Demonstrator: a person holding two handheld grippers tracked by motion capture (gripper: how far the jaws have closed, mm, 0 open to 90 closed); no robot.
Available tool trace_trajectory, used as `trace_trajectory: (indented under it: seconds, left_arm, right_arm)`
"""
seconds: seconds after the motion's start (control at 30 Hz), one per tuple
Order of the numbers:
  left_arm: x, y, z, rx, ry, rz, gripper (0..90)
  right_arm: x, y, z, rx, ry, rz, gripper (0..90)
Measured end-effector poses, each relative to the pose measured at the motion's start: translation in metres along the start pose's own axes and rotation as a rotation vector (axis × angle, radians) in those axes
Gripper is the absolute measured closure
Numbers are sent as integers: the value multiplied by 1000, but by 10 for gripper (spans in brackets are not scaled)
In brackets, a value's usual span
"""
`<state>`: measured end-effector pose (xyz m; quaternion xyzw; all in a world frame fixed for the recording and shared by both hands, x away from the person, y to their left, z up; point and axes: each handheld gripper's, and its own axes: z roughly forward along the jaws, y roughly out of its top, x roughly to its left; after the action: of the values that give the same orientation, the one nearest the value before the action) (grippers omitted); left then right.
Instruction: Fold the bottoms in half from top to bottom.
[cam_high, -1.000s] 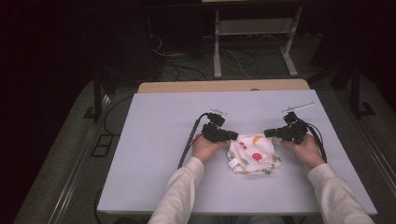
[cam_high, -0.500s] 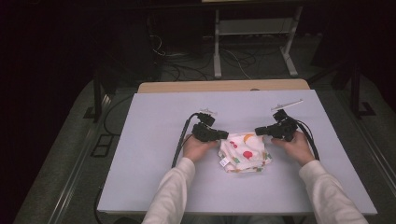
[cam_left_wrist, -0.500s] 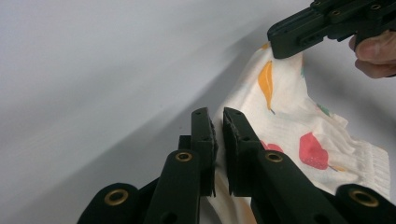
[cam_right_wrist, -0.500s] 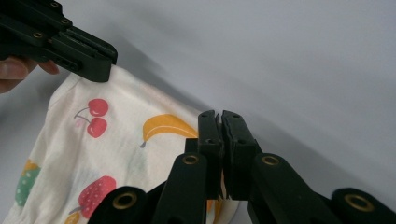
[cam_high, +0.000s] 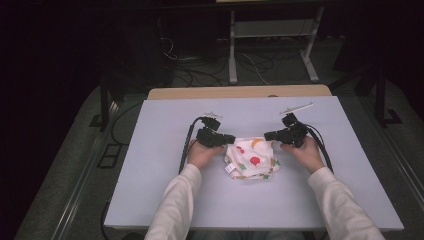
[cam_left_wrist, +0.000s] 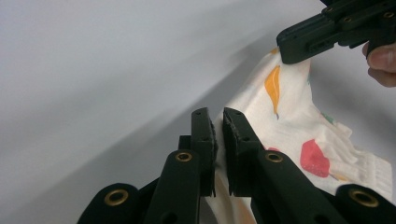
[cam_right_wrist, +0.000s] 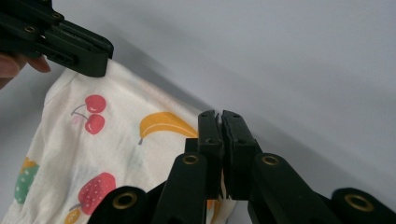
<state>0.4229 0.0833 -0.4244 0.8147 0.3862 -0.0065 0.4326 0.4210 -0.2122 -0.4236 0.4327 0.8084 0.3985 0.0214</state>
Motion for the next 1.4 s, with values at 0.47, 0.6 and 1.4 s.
trace_trajectory:
  seconds: [0.47,0.6,1.4]
  left_arm:
    - [14,15,5,-29,27,12,828]
    - [20,19,7,-36,34,10,828]
    - [42,28,18,-64,45,-19,820]
  right_arm:
    - [-4,15,10,-12,-51,46,856]
    - [-10,14,13,-33,-44,87,856]
    - [-15,19,28,-110,-101,101,851]
